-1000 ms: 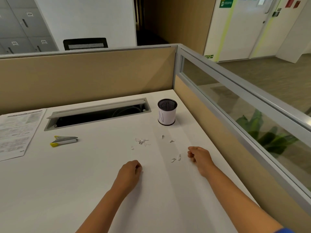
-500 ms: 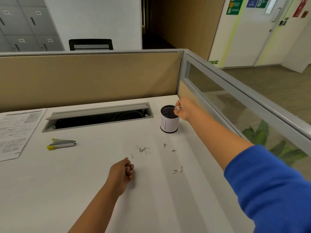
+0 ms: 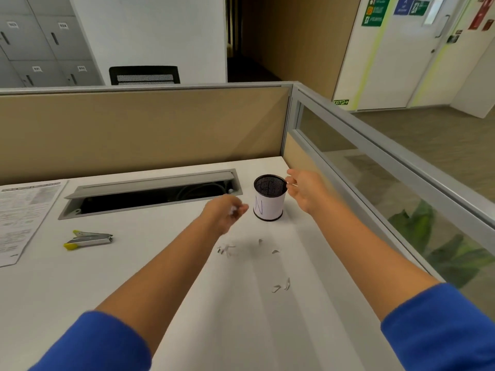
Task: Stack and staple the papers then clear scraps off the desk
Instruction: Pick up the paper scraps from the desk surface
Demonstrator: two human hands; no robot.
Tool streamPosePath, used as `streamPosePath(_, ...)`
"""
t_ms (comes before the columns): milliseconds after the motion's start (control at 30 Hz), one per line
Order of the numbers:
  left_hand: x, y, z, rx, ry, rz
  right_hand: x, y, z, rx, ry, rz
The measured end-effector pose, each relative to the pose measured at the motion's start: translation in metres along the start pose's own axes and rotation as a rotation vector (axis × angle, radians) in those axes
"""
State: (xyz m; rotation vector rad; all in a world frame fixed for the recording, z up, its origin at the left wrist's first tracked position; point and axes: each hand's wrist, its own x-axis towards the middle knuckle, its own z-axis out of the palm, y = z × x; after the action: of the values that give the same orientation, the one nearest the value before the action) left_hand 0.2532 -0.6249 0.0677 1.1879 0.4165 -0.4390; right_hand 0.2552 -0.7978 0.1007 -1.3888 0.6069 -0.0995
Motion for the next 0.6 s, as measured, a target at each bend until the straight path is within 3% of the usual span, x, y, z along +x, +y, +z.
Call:
streamPosePath(300,0.033,0.044,0.090,0.154,-0.028,0.042,-0.027,0.015,-0.037,0.016,-0.022,-0.004)
streamPosePath(467,0.031,0.045,0.102,0.171,-0.092,-0.021,-0.027,0.017,-0.045,-0.007,-0.068,0.011)
streamPosePath(600,0.023,0.045,0.096,0.252,-0.117,0.070,-0.028,0.023,-0.046,-0.071,-0.057,0.030)
